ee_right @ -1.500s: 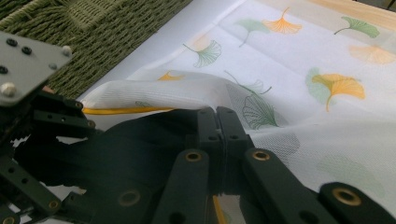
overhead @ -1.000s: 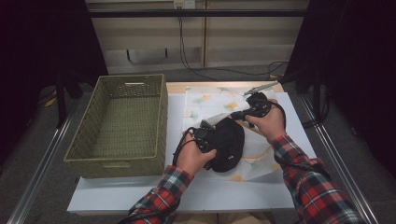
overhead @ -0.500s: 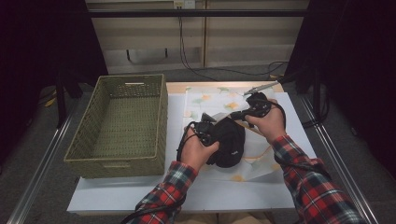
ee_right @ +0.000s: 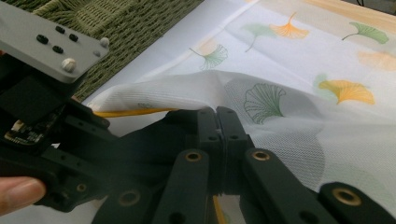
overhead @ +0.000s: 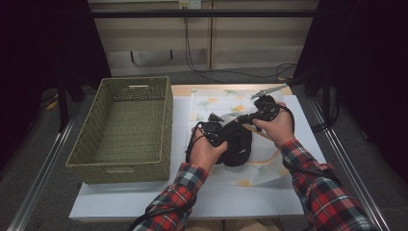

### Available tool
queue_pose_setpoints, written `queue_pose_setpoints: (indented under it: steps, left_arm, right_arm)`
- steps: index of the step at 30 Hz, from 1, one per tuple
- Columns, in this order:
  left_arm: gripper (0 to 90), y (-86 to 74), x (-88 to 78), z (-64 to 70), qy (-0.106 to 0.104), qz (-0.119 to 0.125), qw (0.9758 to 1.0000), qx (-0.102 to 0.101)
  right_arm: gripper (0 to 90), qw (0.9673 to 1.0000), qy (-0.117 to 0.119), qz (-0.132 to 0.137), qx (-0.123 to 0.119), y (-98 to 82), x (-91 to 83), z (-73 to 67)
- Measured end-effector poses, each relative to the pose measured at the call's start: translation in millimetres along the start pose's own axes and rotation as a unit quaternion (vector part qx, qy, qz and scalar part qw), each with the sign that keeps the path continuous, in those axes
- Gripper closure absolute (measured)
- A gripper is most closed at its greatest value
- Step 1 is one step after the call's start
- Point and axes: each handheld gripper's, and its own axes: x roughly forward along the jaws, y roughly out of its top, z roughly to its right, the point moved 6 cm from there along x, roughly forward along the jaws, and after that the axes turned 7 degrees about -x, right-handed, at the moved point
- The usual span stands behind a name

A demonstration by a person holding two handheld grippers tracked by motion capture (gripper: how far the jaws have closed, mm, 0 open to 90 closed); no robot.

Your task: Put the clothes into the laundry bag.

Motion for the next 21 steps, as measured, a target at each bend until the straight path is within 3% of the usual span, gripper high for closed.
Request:
queue_pose_setpoints:
  steps: [5,10,11,12,15,17,21]
  left_arm:
    - [72.0,4.6,3.1,1.3,-0.001,0.019,0.9997,0.014]
    - [69.4,3.6,6.4,-0.2,-0.007,0.014,0.9996,0.025]
    - [67.4,2.7,6.8,0.7,-0.012,0.016,0.9997,0.011]
    - [64.4,2.1,5.3,-0.7,-0.012,0.011,0.9997,0.018]
    - [58.4,-0.4,-0.1,-3.5,-0.009,0.000,0.9999,0.013]
    - [53.1,-2.2,-4.4,-6.8,-0.002,-0.004,0.9995,0.030]
    - [48.9,-3.1,-11.3,-10.9,0.000,0.005,0.9995,0.030]
  right_arm:
    - [90.0,1.0000,-0.001,-0.002,0.001,-2.6,0.3,-0.2]
    - [90.0,1.0000,0.000,-0.001,0.003,-3.0,0.3,0.0]
    - [90.0,1.0000,-0.001,-0.002,0.002,-2.9,0.2,0.2]
    - [90.0,1.0000,-0.001,-0.001,0.002,-2.7,0.0,0.1]
    - [90.0,1.0000,-0.001,-0.003,0.000,-2.3,0.2,-0.4]
    - [90.0,1.0000,-0.004,-0.004,0.002,-2.2,0.6,-0.8]
    - [90.0,1.0000,-0.003,-0.004,0.000,-2.1,1.6,-1.4]
